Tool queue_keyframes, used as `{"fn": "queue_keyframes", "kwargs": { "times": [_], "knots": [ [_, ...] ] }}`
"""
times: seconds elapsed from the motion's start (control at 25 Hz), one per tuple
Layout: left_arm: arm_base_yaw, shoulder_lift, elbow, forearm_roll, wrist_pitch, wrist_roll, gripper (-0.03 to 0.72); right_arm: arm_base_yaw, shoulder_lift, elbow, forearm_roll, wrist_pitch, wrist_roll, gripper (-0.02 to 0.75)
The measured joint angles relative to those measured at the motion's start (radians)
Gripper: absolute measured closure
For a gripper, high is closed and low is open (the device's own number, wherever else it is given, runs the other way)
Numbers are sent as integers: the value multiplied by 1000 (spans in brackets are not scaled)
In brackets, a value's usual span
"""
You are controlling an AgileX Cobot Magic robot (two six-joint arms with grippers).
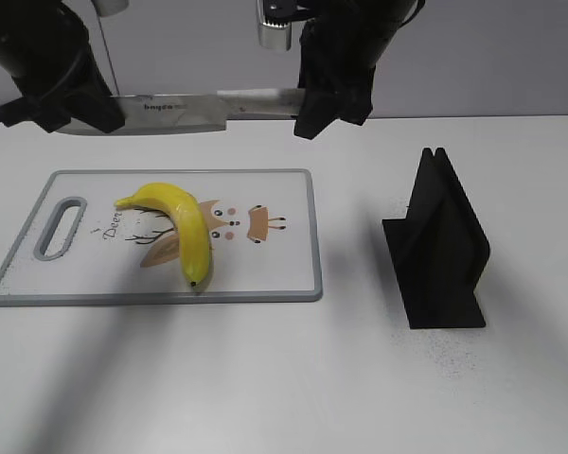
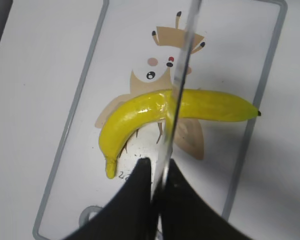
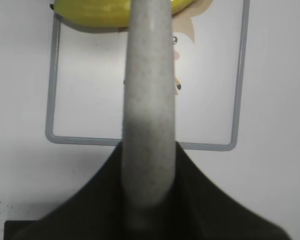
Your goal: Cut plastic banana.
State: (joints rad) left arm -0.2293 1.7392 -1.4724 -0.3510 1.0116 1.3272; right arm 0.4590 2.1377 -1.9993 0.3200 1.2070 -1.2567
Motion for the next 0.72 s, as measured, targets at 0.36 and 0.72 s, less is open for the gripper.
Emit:
{"fn": "queue_keyframes", "kwargs": {
  "times": [0.36, 0.72],
  "knots": [
    [-1, 68, 0, -1, -24, 18, 665, 1, 45, -1, -34, -28, 47, 575],
    [-4, 294, 97, -2, -264, -13, 656, 1, 261, -3, -79, -107, 128, 561]
  ]
}}
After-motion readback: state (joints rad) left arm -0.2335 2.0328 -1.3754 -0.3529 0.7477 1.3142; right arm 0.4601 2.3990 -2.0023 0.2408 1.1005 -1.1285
